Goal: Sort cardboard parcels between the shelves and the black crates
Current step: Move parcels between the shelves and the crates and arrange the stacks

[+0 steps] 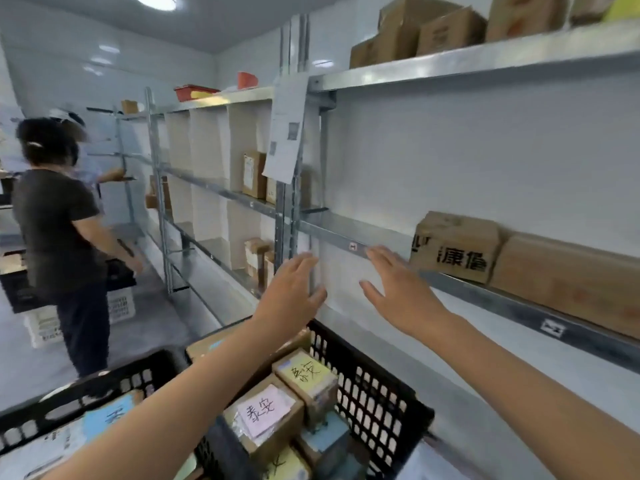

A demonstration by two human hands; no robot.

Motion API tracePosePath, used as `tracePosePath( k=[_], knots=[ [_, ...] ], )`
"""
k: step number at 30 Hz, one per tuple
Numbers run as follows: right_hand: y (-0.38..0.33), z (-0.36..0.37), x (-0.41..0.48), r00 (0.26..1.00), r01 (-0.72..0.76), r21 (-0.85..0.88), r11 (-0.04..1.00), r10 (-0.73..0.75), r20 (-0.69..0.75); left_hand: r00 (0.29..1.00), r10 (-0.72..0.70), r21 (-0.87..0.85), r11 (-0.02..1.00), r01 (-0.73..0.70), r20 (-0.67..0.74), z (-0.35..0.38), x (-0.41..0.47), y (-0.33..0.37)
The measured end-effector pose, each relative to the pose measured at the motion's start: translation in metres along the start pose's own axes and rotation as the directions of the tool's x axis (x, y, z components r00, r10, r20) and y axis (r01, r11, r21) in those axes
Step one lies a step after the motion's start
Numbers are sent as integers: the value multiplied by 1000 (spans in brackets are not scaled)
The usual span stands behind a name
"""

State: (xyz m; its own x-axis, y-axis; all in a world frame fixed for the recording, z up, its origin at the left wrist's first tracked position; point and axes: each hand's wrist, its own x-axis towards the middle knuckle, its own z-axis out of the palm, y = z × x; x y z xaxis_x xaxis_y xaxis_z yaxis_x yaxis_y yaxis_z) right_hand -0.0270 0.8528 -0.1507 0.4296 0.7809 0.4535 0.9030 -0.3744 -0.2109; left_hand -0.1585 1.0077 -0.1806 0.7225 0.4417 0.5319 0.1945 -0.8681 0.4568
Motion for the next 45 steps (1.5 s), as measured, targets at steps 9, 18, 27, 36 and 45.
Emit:
tracePosePath(
  k=[9, 18, 27, 36, 45],
  knots=[
    [78, -86, -48, 966, -218, -114, 969, 198, -168, 962, 271, -122, 957, -264, 45, 63, 49, 117],
    [161, -139, -114, 875, -463, -233, 855, 400, -271, 891, 430, -355, 863, -359, 146, 123, 70, 218],
    [219, -172, -162, 855, -513, -290, 808, 452, -252, 906, 380, -318, 896, -310, 186, 153, 109, 271],
    [245, -192, -154, 633, -733, 161, 661, 749, -195, 940, -69, -485, 843, 235, 335, 177, 135, 285],
    [262, -167, -142, 458, -730, 591, 345, 888, 48, 911, -145, -658, 649, 383, 387, 186, 130, 271]
  ],
)
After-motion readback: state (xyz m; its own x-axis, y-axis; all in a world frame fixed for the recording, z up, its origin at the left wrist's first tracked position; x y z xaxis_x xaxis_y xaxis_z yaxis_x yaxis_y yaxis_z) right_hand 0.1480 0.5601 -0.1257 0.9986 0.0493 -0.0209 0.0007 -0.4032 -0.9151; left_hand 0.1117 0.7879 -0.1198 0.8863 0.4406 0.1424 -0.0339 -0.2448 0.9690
